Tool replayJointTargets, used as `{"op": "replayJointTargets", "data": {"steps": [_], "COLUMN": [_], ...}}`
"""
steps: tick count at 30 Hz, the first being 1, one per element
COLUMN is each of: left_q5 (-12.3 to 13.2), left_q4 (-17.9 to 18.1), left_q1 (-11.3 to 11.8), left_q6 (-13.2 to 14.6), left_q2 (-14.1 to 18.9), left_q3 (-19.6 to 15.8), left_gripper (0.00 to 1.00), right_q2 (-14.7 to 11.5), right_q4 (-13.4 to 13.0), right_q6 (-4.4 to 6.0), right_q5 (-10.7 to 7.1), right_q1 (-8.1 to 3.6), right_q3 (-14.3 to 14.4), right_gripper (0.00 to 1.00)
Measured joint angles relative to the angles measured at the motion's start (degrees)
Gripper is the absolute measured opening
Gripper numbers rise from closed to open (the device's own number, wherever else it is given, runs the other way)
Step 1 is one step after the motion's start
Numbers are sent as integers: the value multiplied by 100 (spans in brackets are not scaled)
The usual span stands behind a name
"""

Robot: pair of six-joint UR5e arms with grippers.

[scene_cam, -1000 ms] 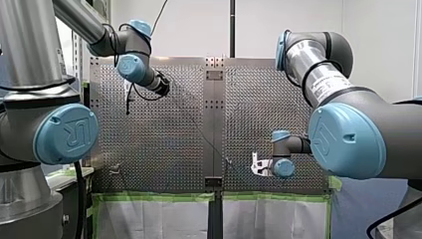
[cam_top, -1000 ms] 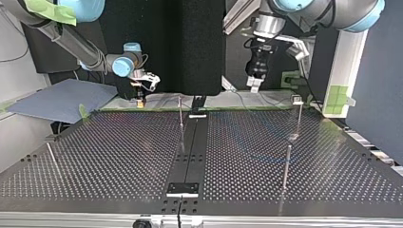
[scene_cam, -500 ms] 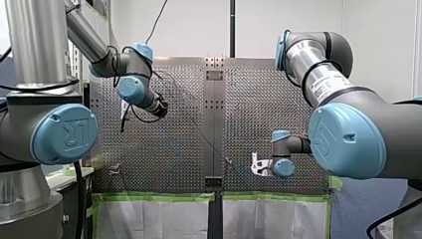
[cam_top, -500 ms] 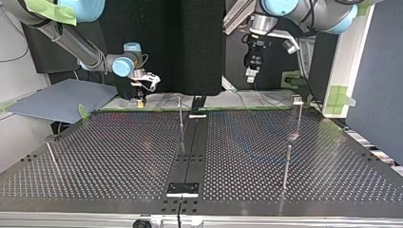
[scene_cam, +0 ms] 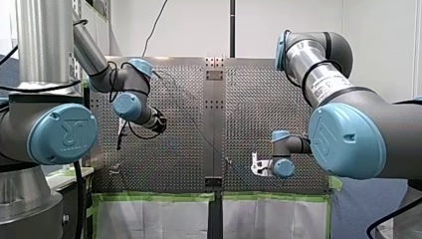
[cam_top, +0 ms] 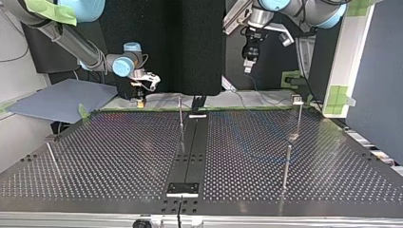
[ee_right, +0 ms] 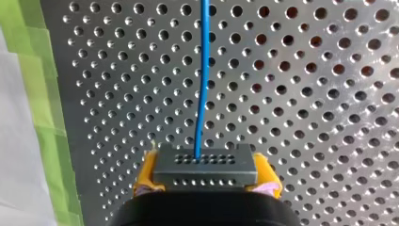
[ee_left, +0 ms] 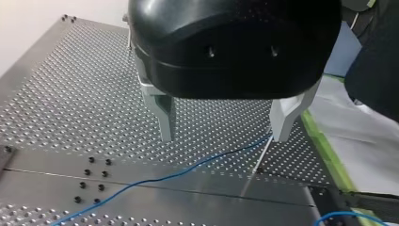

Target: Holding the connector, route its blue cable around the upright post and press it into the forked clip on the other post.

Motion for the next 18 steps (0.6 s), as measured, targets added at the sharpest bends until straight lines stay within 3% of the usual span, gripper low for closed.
{"op": "replayJointTargets", "data": {"steps": [12,18], "left_q5": [0,2], "left_q4": [598,912], "left_q1": [-23,-26], "left_q6": [0,0], "left_q2": [19,25], "left_q3": [-7,-6], "left_gripper": [100,100], "right_q2": [-18,-183], "right_q4": [30,93], "right_q6": [-8,11], "right_q5": [167,179], "right_q1": [-82,-118], "right_q3": [-5,-6], "right_gripper": [0,0]}}
